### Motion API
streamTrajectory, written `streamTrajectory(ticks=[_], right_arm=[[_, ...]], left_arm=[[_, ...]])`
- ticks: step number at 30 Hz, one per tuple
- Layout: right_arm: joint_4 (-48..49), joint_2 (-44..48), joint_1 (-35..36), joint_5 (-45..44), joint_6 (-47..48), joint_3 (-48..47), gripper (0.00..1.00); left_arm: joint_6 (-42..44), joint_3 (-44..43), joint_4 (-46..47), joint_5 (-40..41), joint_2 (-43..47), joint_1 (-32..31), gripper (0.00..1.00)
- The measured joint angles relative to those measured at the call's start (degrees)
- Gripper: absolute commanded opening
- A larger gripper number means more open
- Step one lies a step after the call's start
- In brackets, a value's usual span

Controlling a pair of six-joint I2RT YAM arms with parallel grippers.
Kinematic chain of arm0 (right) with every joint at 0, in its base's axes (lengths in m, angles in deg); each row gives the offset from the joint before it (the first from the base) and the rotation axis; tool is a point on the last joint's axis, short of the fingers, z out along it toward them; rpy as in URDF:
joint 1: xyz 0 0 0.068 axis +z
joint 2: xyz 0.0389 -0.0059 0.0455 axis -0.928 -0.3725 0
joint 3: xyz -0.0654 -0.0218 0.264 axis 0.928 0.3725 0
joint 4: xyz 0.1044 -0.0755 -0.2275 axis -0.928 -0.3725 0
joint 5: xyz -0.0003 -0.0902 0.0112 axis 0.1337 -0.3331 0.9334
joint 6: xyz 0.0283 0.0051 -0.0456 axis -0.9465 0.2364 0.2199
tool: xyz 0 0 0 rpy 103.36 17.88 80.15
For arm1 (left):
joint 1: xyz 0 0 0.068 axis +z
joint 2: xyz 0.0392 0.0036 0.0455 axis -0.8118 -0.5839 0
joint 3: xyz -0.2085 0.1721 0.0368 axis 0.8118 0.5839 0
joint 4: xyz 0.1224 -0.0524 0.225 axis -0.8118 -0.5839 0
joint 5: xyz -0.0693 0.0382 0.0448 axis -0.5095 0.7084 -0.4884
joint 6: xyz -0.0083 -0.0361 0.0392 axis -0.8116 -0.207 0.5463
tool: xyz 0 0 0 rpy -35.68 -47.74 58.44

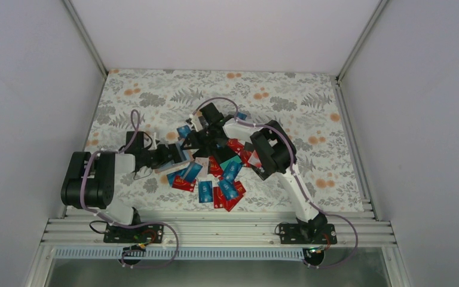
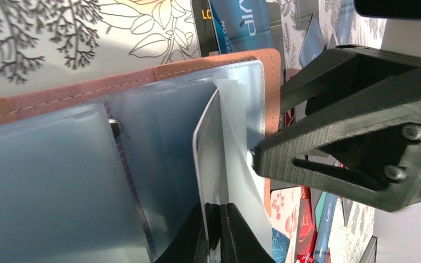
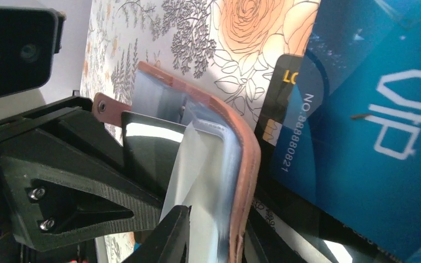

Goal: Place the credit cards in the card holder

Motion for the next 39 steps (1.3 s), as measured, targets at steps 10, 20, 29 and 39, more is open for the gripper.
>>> streamTrajectory(ticks=[10, 20, 29, 39], right_arm=[[-0.2, 2.0, -0.8, 1.2, -0.5, 1.5, 0.58], [-1.0, 4.7, -2.7, 0.2, 0.2, 4.7, 0.60], [-0.7, 5.5, -2.8, 0.1, 0.2, 6.2, 0.54], [-1.3, 6.1, -2.3, -3.9, 1.0, 6.4, 0.38]], left_arm=[[1.8, -3.1, -3.7, 0.7, -1.0, -2.4, 0.41], [4.6, -9.7, -16.3, 7.2, 1.3, -4.9, 0.79], [5.3, -16.0, -26.3, 13.3, 1.0, -7.6, 1.00], [4.5, -21.9, -38.4, 22.4, 0.2, -11.7, 1.00]])
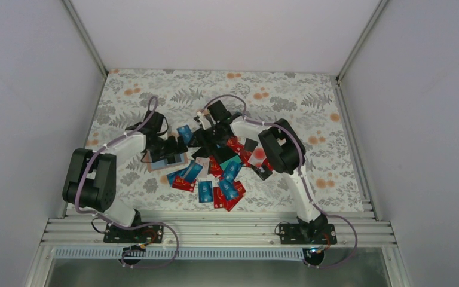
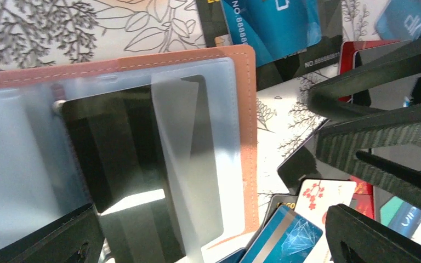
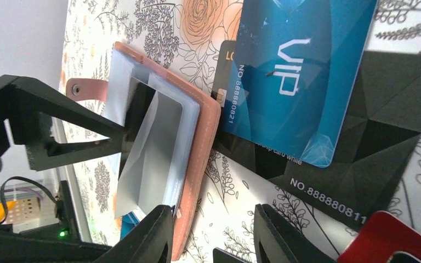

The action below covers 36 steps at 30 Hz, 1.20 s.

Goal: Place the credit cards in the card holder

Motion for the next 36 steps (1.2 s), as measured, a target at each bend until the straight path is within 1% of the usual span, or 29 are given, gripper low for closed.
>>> streamTrajectory(ticks=[5, 9, 11, 15, 16, 18, 24, 25, 28, 31, 36], right_arm=[[-0.9, 1.1, 0.5, -3.0, 0.7, 0.0, 0.33], [-1.2, 1.4, 1.2, -5.1, 1.1, 0.0, 0.30], [-1.9, 1.4, 1.7, -6.3, 1.2, 0.0, 0.28], [-3.3, 1.4, 2.9, -8.6, 1.6, -1.2, 0.24], [-3.6, 1.4, 3.2, -9.0, 1.7, -1.6, 0.24], [-4.1, 1.3, 3.7, -10.0, 2.0, -2.6, 0.23], [-4.6, 0.7, 4.7, -12.3, 2.3, -4.3, 0.22], [-4.9, -0.5, 4.9, -13.1, 2.4, -4.7, 0.21], [-5.1, -0.9, 4.9, -13.3, 2.4, -5.0, 0.21], [-5.1, -1.0, 5.0, -13.4, 2.4, -5.2, 0.20], [-5.1, -1.6, 5.0, -13.4, 2.4, -5.9, 0.18]], left_arm=[[0.0, -2.7, -4.7, 4.5, 0.0, -0.9, 1.00], [0.1, -3.5, -6.9, 7.9, 0.2, -1.1, 0.91], [0.1, -3.6, -7.9, 9.9, 0.4, -1.2, 0.83], [0.0, -3.6, -9.6, 13.8, 1.0, -1.4, 0.57], [-0.5, -3.6, -9.6, 14.6, 1.0, -1.5, 0.52], [-0.2, -3.6, -9.9, 16.2, 1.0, -1.6, 0.44], [-0.9, -3.6, -9.9, 20.0, 0.0, -2.5, 0.37], [-1.1, -3.6, -9.9, 20.7, -0.4, -2.8, 0.36], [-1.7, -3.6, -10.0, 23.8, -2.6, -3.7, 0.36], [-2.3, -3.6, -10.0, 25.5, -3.3, -4.0, 0.32], [-3.1, -3.6, -9.9, 27.1, -3.4, -4.2, 0.30]])
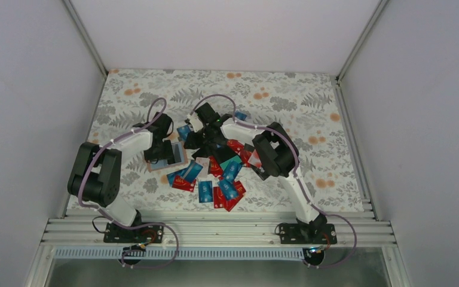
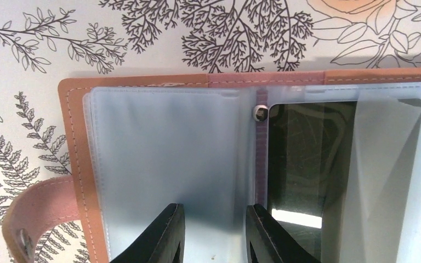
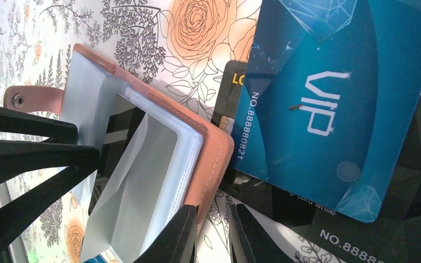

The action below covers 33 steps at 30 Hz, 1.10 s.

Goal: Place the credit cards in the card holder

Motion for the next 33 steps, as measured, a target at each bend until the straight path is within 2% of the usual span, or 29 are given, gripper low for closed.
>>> streamTrajectory(ticks=[4, 8, 11, 23, 26, 33], right_arm=[[0.0, -0.1, 0.0, 0.0, 0.0, 0.0, 0.17], [0.0, -0.2, 0.0, 0.0, 0.0, 0.0, 0.17], [0.6, -0.4, 0.0, 0.7, 0.0, -0.1, 0.17], [1.3, -0.6, 0.4, 1.0, 0.0, 0.0, 0.16], [4.0, 0.1, 0.1, 1.6, -0.1, 2.5, 0.18], [5.7, 2.6, -1.8, 4.8, 0.0, 6.8, 0.28]], left_arm=[[-0.1, 0.0, 0.1, 0.4, 0.0, 0.0, 0.31], [-0.2, 0.0, 0.6, 0.7, -0.4, -0.2, 0.44], [-0.7, -0.3, 1.1, 1.4, -1.1, -1.0, 0.49], [-1.6, -2.2, -0.5, 3.2, -2.4, -3.2, 0.53], [-1.7, -2.9, -1.7, 2.4, -1.1, -3.6, 0.53], [-2.0, -4.7, -4.2, 3.5, 6.2, -4.0, 0.62]])
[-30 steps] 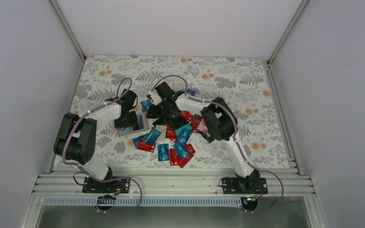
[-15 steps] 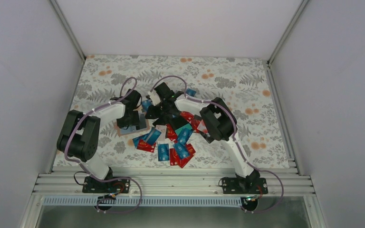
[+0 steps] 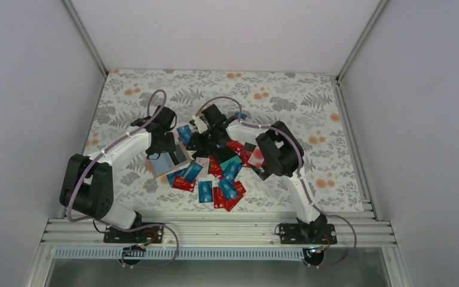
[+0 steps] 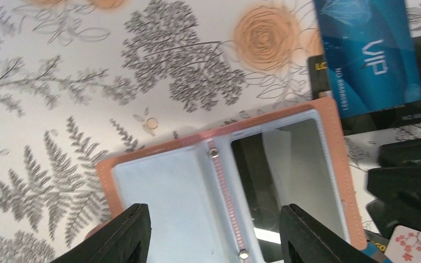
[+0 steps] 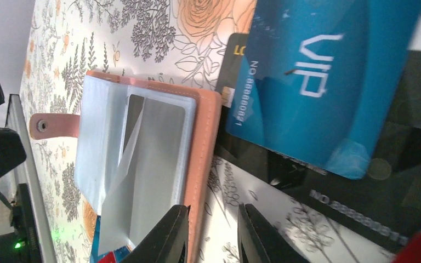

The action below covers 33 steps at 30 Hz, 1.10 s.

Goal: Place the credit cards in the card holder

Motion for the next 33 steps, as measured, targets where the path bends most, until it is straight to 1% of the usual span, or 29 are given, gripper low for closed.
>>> streamTrajectory(ticks=[4, 7, 12, 18, 21, 23, 27, 33], right_arm=[[0.3, 0.1, -1.9, 2.9, 0.3, 0.5, 0.35], [0.3, 0.1, -2.6, 4.6, 0.6, 0.6, 0.40], [0.3, 0.1, -2.9, 7.6, 0.8, 0.7, 0.42], [0.2, 0.1, -2.9, 9.3, 0.8, 0.7, 0.43], [0.2, 0.1, -2.9, 9.9, 0.8, 0.7, 0.43], [0.2, -0.1, -2.9, 10.4, 0.8, 0.7, 0.43], [-0.1, -0.9, -2.8, 11.2, 0.8, 0.6, 0.44], [-0.7, -2.0, -2.4, 12.9, 0.8, -1.0, 0.47]], left_arm=[[-1.9, 0.4, -2.4, 1.9, 0.7, 0.0, 0.62], [-4.5, 2.9, -3.4, 3.1, 1.9, 0.0, 0.62], [-8.9, 7.5, -4.5, 5.3, 2.6, 0.0, 0.61], [-12.8, 9.0, -5.1, 8.6, 2.9, 0.1, 0.61], [-13.7, 9.3, -4.9, 10.2, 3.1, 0.1, 0.54], [-14.3, 9.4, -4.7, 11.0, 2.9, 0.3, 0.48], [-14.6, 9.4, -3.4, 12.4, 1.9, 0.4, 0.29], [-13.8, 11.0, 0.2, 12.8, 1.1, 0.5, 0.18]])
